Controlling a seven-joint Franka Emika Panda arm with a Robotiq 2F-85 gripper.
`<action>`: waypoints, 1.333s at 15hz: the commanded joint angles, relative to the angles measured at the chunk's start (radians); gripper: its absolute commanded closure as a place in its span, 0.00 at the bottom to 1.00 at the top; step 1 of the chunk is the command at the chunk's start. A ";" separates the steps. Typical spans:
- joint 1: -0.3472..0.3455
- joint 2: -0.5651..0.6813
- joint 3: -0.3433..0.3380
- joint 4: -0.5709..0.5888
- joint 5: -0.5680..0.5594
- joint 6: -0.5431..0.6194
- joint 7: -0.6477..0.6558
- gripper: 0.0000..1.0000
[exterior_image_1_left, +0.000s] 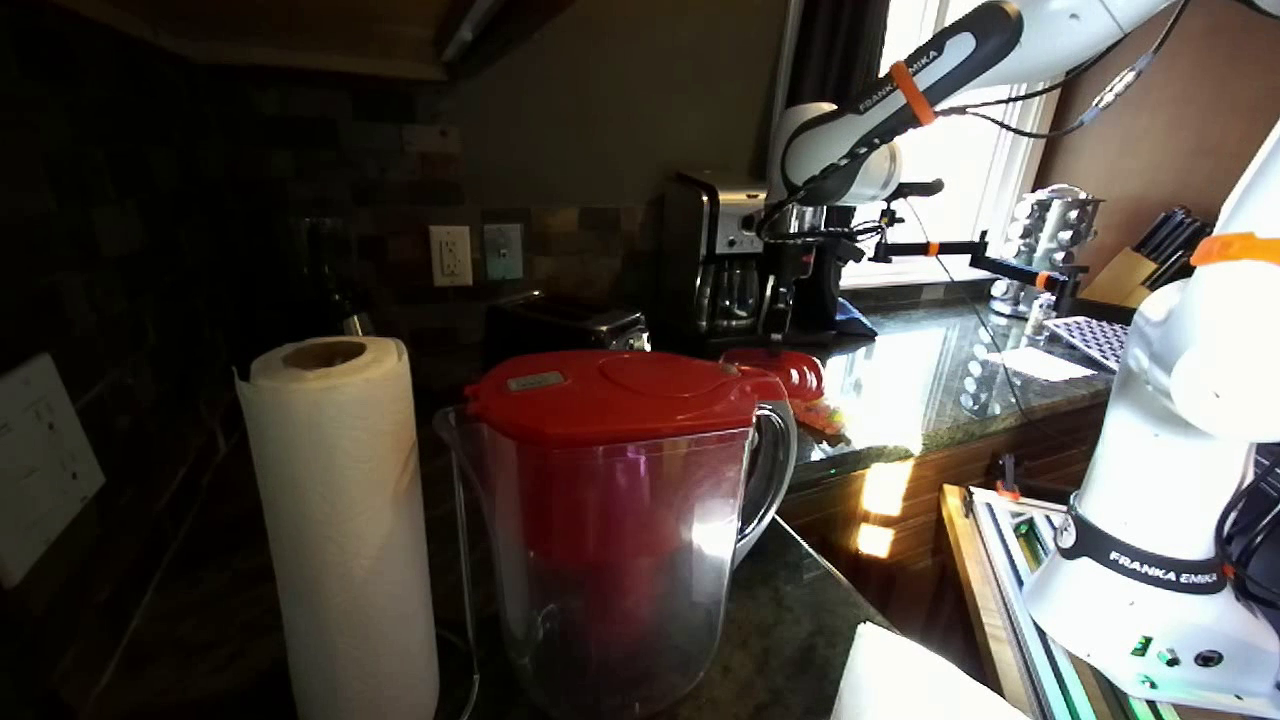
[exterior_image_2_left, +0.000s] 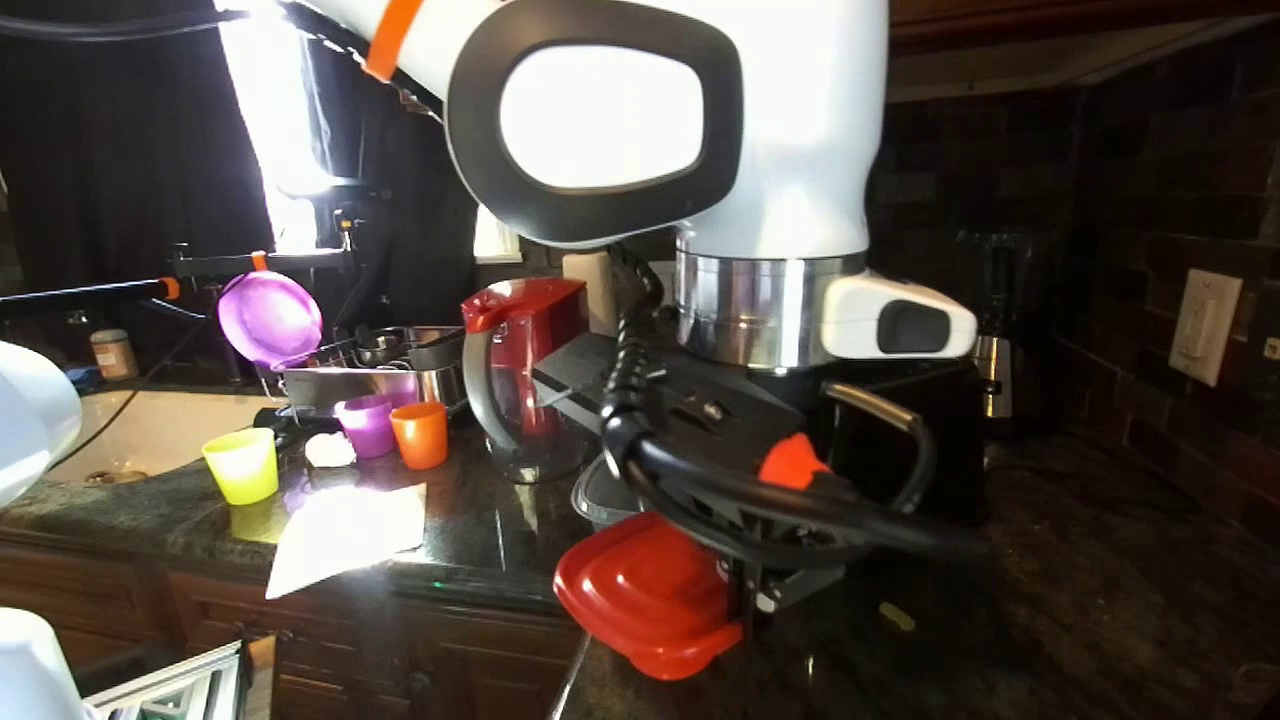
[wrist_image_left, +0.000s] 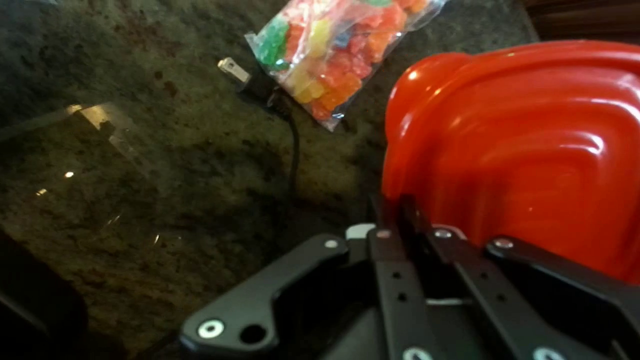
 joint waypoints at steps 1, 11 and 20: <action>0.056 -0.131 0.006 -0.102 0.028 -0.011 0.096 0.98; 0.183 -0.192 0.084 -0.153 0.172 0.031 0.423 0.98; 0.179 -0.159 0.211 -0.198 0.151 0.215 0.832 0.98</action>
